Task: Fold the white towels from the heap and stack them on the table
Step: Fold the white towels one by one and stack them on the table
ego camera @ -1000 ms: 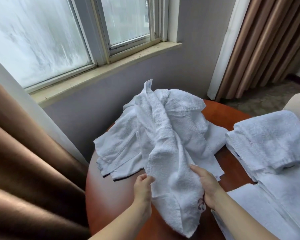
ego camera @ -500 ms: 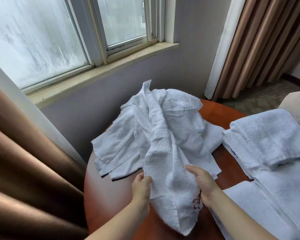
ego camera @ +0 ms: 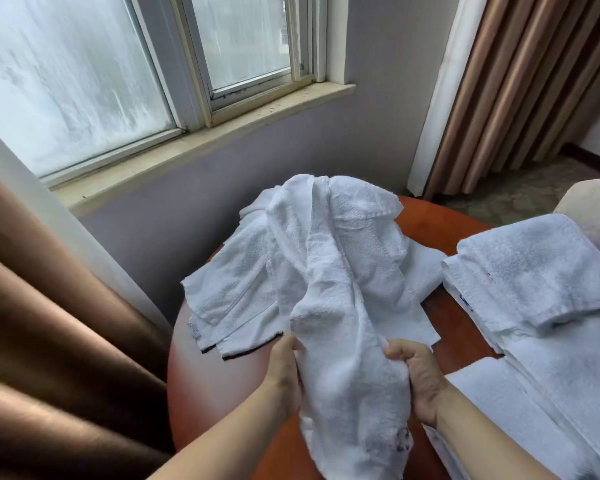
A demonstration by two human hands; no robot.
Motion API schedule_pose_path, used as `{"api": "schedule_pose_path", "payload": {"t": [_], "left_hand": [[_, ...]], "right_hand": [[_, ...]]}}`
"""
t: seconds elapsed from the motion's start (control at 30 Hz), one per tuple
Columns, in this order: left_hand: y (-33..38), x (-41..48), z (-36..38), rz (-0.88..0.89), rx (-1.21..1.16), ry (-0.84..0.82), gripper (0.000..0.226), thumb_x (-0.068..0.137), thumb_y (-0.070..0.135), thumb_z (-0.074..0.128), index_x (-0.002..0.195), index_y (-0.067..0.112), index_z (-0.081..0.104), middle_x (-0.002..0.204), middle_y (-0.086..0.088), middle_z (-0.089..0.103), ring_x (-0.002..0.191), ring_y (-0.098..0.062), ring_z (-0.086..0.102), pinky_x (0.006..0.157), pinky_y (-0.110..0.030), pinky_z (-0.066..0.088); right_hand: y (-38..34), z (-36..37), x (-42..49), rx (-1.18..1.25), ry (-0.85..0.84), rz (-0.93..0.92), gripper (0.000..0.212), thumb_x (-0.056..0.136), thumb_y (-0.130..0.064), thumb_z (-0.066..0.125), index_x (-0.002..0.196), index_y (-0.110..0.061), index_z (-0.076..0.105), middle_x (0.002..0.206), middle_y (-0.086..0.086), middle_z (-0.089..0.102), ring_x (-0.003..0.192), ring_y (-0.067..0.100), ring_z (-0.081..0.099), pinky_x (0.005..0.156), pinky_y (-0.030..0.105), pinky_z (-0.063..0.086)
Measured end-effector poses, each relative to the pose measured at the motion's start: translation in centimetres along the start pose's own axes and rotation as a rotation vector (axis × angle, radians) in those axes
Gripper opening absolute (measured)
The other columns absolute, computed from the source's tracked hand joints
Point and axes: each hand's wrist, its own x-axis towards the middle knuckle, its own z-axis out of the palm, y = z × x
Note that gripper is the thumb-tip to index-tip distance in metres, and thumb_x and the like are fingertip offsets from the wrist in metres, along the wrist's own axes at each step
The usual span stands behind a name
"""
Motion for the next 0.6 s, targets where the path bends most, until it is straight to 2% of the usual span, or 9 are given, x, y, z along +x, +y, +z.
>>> {"api": "schedule_pose_path", "payload": {"t": [0.07,0.13,0.23,0.3,0.37,0.43,0.53,0.6], "left_hand": [[0.3,0.2,0.3,-0.006,0.01,-0.066,0.037,0.082,0.029,0.051,0.098,0.002,0.071,0.099,-0.017,0.072,0.094,-0.034,0.067,0.087,-0.039,0.052],[0.5,0.2,0.7,0.012,0.035,-0.111,0.044,0.089,0.042,0.052,0.111,0.008,0.069,0.107,-0.015,0.072,0.104,-0.031,0.066,0.098,-0.042,0.048],[0.0,0.0,1.3,0.032,0.133,-0.102,0.051,0.07,0.04,0.071,0.111,0.009,0.067,0.101,-0.011,0.074,0.101,-0.028,0.068,0.093,-0.04,0.051],[-0.5,0.0,1.5,0.042,0.164,-0.092,0.052,0.059,0.028,0.07,0.107,0.008,0.068,0.096,-0.011,0.075,0.096,-0.029,0.069,0.086,-0.037,0.054],[-0.6,-0.1,1.7,0.049,0.174,-0.071,0.051,0.057,0.023,0.066,0.105,0.008,0.069,0.092,-0.01,0.075,0.09,-0.028,0.07,0.079,-0.034,0.055],[-0.7,0.0,1.7,0.048,0.169,-0.035,0.049,0.055,0.024,0.066,0.103,0.01,0.069,0.088,-0.007,0.075,0.083,-0.025,0.069,0.074,-0.032,0.055],[-0.3,-0.4,1.8,-0.033,0.1,-0.027,0.047,0.063,0.022,0.07,0.107,0.008,0.067,0.094,-0.013,0.074,0.09,-0.03,0.069,0.082,-0.038,0.055],[0.0,-1.0,2.0,-0.083,0.047,-0.069,0.037,0.075,0.014,0.066,0.11,0.003,0.066,0.097,-0.018,0.073,0.088,-0.033,0.069,0.079,-0.039,0.055]], "right_hand": [[0.2,-0.2,-0.3,-0.029,-0.029,0.073,0.015,0.05,-0.011,0.058,0.062,-0.005,0.065,0.066,0.013,0.062,0.06,0.026,0.059,0.062,0.031,0.046],[0.4,-0.4,-0.5,-0.072,-0.048,0.114,0.015,0.056,-0.01,0.059,0.066,-0.004,0.067,0.069,0.013,0.064,0.061,0.026,0.06,0.061,0.03,0.047],[0.6,-1.0,-0.1,-0.207,0.029,0.099,0.02,0.081,-0.018,0.057,0.08,-0.004,0.072,0.08,0.015,0.068,0.075,0.025,0.064,0.069,0.031,0.049],[0.6,-1.3,0.0,-0.298,0.103,0.055,0.02,0.086,-0.02,0.056,0.079,-0.007,0.07,0.079,0.012,0.068,0.075,0.022,0.062,0.067,0.029,0.047],[0.5,-1.3,-0.2,-0.312,0.133,0.051,0.022,0.083,-0.024,0.058,0.086,-0.005,0.068,0.08,0.012,0.067,0.076,0.022,0.061,0.066,0.029,0.046],[0.6,-1.4,-0.2,-0.203,0.146,0.078,0.038,0.089,-0.032,0.054,0.096,0.001,0.072,0.092,0.018,0.069,0.086,0.028,0.065,0.076,0.033,0.049],[0.8,-1.3,-0.4,-0.003,0.068,0.133,0.046,0.097,-0.03,0.042,0.114,0.004,0.068,0.12,0.026,0.063,0.113,0.036,0.061,0.103,0.043,0.044],[0.9,-0.5,-0.7,0.071,-0.015,0.164,0.044,0.093,-0.027,0.047,0.114,0.005,0.067,0.119,0.027,0.063,0.111,0.036,0.062,0.101,0.044,0.046]]}}
